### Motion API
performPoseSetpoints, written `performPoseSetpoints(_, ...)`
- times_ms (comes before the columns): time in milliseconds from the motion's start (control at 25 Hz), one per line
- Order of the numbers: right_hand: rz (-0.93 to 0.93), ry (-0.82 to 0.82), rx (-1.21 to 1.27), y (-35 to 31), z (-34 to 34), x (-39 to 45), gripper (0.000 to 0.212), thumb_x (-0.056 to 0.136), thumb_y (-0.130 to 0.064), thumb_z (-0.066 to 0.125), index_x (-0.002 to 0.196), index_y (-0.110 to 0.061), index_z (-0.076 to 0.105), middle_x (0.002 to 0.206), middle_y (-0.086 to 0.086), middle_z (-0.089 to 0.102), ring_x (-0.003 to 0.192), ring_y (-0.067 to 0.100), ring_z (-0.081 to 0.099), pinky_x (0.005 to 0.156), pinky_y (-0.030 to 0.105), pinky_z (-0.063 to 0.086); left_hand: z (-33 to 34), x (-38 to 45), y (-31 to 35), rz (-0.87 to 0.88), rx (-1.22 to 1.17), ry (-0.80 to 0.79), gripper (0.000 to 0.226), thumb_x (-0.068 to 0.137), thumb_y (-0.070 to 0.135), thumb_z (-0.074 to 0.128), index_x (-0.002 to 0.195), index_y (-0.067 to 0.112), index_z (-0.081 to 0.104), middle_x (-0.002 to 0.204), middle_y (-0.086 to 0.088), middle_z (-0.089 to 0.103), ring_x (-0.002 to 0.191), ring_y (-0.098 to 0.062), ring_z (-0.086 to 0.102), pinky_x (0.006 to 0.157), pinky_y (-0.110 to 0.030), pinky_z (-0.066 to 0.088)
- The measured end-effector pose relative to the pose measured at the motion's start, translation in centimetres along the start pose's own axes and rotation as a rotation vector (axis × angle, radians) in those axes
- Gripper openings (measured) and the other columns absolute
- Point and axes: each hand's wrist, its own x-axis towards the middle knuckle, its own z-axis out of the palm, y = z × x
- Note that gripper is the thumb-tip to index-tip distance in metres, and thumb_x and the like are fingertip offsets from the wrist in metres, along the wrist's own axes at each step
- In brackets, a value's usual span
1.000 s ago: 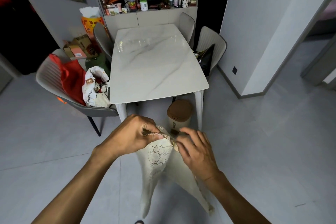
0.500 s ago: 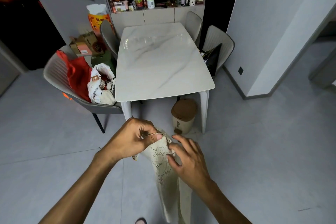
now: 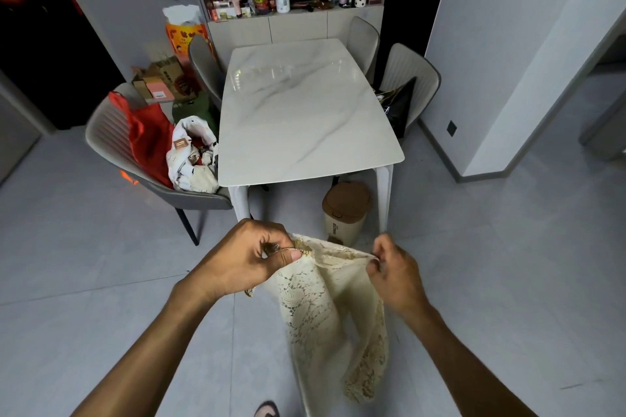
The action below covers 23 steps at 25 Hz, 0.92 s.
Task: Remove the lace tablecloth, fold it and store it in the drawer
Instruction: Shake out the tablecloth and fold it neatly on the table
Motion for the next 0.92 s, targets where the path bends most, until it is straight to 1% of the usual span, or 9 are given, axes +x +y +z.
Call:
performPoseSetpoints(80,-0.061,0.002,-0.033,-0.4,-0.8,0.4,0.031,0.081,-0.013,0.065,0.101,-0.028,0.047,0.093,-0.010,0.057,0.091,0.012,0.054,0.076,0.025,0.046,0.2,0.0,0.1,0.012,0.029,-0.002,0.023,0.087,0.036,0.070,0.073,0.017,0.071,0.073,0.004,0.069,0.069,-0.015,0.067,0.062,-0.035,0.054)
performPoseSetpoints(160,-0.273,-0.065,-0.038,-2.2,-0.5,-0.1,0.040,0.081,-0.025,0.064,0.118,-0.028,0.050,0.108,-0.017,0.054,0.100,-0.003,0.044,0.090,0.014,0.036,0.7,0.4,0.3,0.027,0.063,-0.006,0.026,0.086,0.038,0.071,0.072,0.016,0.070,0.070,0.005,0.067,0.066,-0.013,0.065,0.060,-0.033,0.052)
performPoseSetpoints(240,-0.420,-0.150,0.063,-4.3,0.6,-1.0,0.024,0.086,-0.033,0.057,0.109,-0.028,0.056,0.096,-0.014,0.063,0.086,-0.003,0.049,0.078,0.011,0.035,1.4,0.7,0.5,0.051,0.099,-0.019,0.022,0.084,0.039,0.073,0.073,0.020,0.071,0.067,0.009,0.065,0.064,-0.010,0.062,0.058,-0.029,0.051)
performPoseSetpoints(280,-0.420,-0.200,0.153,-4.9,1.0,-1.1,0.008,0.090,-0.031,0.055,0.096,-0.028,0.058,0.080,-0.010,0.064,0.071,0.001,0.051,0.065,0.014,0.035,1.5,0.7,0.6,0.053,0.102,-0.025,0.019,0.083,0.039,0.074,0.074,0.022,0.073,0.067,0.011,0.065,0.064,-0.009,0.062,0.058,-0.029,0.051)
performPoseSetpoints(400,-0.254,-0.363,0.375,-4.7,0.6,-0.6,0.020,0.095,-0.025,0.056,0.076,-0.026,0.057,0.062,-0.010,0.050,0.056,0.002,0.043,0.053,0.022,0.033,0.9,0.0,0.2,0.022,0.081,-0.046,0.011,0.080,0.034,0.079,0.082,0.023,0.075,0.076,0.014,0.069,0.072,-0.008,0.067,0.065,-0.032,0.054)
performPoseSetpoints(520,-0.199,-0.522,0.420,-3.9,-0.3,-0.3,0.021,0.093,-0.030,0.057,0.076,-0.017,0.055,0.065,-0.010,0.048,0.063,0.004,0.044,0.059,0.027,0.035,0.6,-1.2,-1.5,-0.036,-0.099,-0.033,0.010,0.082,0.016,0.078,0.091,0.017,0.078,0.093,0.008,0.075,0.088,-0.012,0.071,0.080,-0.029,0.057)
performPoseSetpoints(720,-0.139,-0.576,0.531,-4.0,-0.8,-0.5,0.033,0.086,-0.043,0.058,0.095,-0.012,0.067,0.093,0.023,0.067,0.080,0.028,0.064,0.073,0.034,0.045,2.4,-3.8,-4.0,-0.266,-0.597,0.208,0.040,0.080,-0.014,0.068,0.087,0.022,0.082,0.092,-0.001,0.080,0.088,-0.013,0.074,0.081,-0.026,0.056)
performPoseSetpoints(800,-0.111,-0.573,0.540,-3.7,-0.9,-0.4,0.035,0.086,-0.041,0.058,0.100,-0.011,0.068,0.101,0.028,0.065,0.094,0.045,0.062,0.077,0.037,0.046,3.1,-4.2,-4.8,-0.316,-0.677,0.260,0.033,0.082,-0.006,0.069,0.086,0.023,0.082,0.091,0.000,0.080,0.088,-0.012,0.074,0.082,-0.031,0.053)
performPoseSetpoints(920,-0.073,-0.585,0.533,-3.8,-1.0,-0.3,0.024,0.089,-0.031,0.057,0.103,-0.018,0.071,0.103,0.024,0.068,0.095,0.044,0.063,0.077,0.040,0.047,3.7,-4.2,-5.0,-0.202,-0.758,0.032,0.021,0.090,0.019,0.067,0.106,0.009,0.077,0.126,-0.007,0.070,0.117,-0.019,0.065,0.097,-0.031,0.052)
